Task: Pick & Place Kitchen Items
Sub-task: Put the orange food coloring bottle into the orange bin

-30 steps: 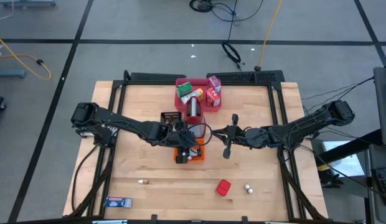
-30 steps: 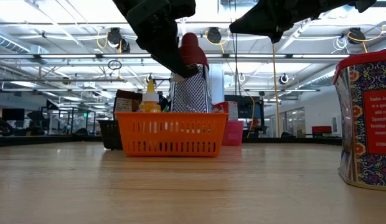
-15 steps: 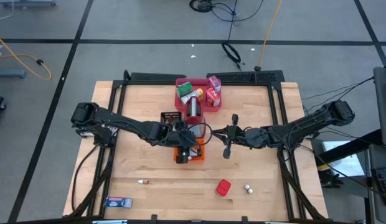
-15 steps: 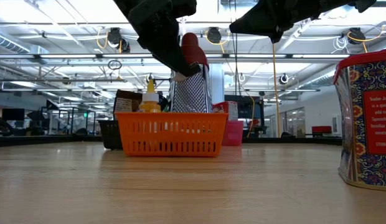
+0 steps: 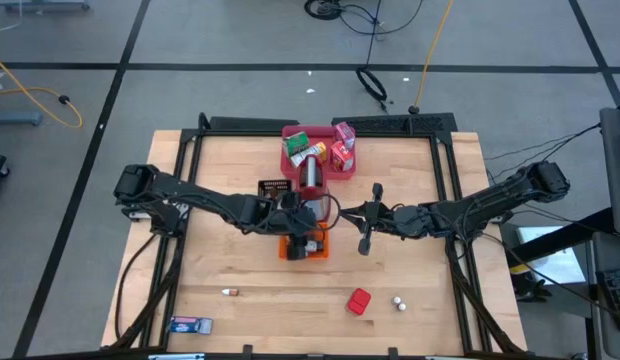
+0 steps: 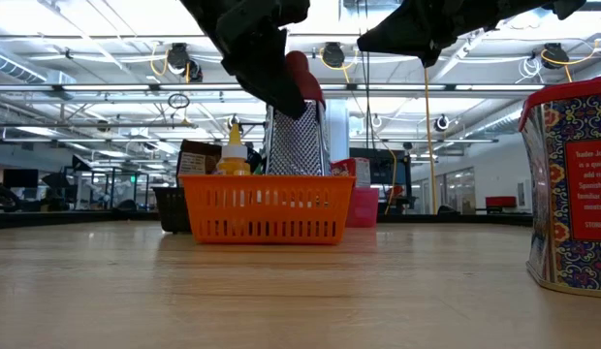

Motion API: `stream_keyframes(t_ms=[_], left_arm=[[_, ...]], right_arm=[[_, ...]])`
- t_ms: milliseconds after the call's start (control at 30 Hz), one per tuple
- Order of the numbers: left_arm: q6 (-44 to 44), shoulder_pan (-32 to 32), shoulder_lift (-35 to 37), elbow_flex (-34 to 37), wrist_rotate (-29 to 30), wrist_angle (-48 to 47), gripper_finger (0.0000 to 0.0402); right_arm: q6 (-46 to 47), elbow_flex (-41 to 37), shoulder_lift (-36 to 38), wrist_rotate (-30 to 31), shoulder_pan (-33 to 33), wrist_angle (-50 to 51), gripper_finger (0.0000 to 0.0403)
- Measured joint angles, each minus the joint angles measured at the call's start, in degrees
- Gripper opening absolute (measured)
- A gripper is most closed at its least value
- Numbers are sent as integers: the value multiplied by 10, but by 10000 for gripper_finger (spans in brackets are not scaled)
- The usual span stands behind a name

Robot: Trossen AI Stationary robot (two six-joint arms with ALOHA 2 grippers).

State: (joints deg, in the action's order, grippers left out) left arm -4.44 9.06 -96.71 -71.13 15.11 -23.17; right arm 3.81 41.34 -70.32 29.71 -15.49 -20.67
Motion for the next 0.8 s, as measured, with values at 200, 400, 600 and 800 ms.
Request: stream_keyframes(t_ms=[200, 400, 600, 800], left_arm=[[-14, 1, 0, 0, -1, 6, 250], [-42, 1, 0, 0, -21, 1, 253], [-63, 20, 0, 0, -116, -52, 253], [-107, 60, 0, 0, -158, -156, 253]], right_arm=[[0, 0, 0, 0, 0, 0, 18], [0, 0, 0, 0, 0, 4, 18], [0, 0, 0, 0, 0, 9, 18], [0, 0, 0, 0, 0, 9, 18]])
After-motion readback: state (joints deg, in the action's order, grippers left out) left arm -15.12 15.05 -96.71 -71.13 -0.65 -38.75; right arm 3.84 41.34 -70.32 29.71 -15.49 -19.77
